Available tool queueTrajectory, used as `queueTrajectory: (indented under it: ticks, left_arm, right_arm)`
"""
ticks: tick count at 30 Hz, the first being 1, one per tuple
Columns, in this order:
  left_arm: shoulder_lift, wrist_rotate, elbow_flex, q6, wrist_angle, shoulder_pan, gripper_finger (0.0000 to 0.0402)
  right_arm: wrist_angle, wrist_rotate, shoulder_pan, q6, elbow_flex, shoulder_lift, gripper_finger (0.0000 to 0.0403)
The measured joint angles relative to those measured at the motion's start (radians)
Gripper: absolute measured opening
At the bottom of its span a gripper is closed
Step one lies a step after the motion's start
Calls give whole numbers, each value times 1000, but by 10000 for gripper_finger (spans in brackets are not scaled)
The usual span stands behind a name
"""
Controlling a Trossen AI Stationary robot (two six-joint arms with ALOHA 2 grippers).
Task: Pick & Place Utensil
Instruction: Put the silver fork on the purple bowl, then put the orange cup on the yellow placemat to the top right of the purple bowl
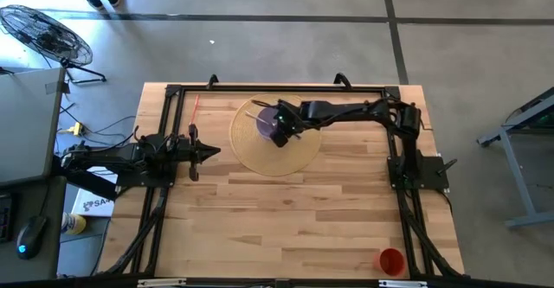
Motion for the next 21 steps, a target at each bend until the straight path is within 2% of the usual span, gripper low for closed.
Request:
queueTrajectory:
  ticks: [5,10,17,21]
  left_arm:
    - [0,0,0,0,0,0,1]
    - [0,0,0,0,0,0,1]
    - [0,0,0,0,0,0,1]
    - [0,0,0,0,0,0,1]
  right_arm:
    - [8,106,34,-46,3,-45,88]
    - [11,140,96,-75,3,-111,131]
    - [27,253,298,-162,4,-165,187]
    - [40,252,435,-170,4,-165,211]
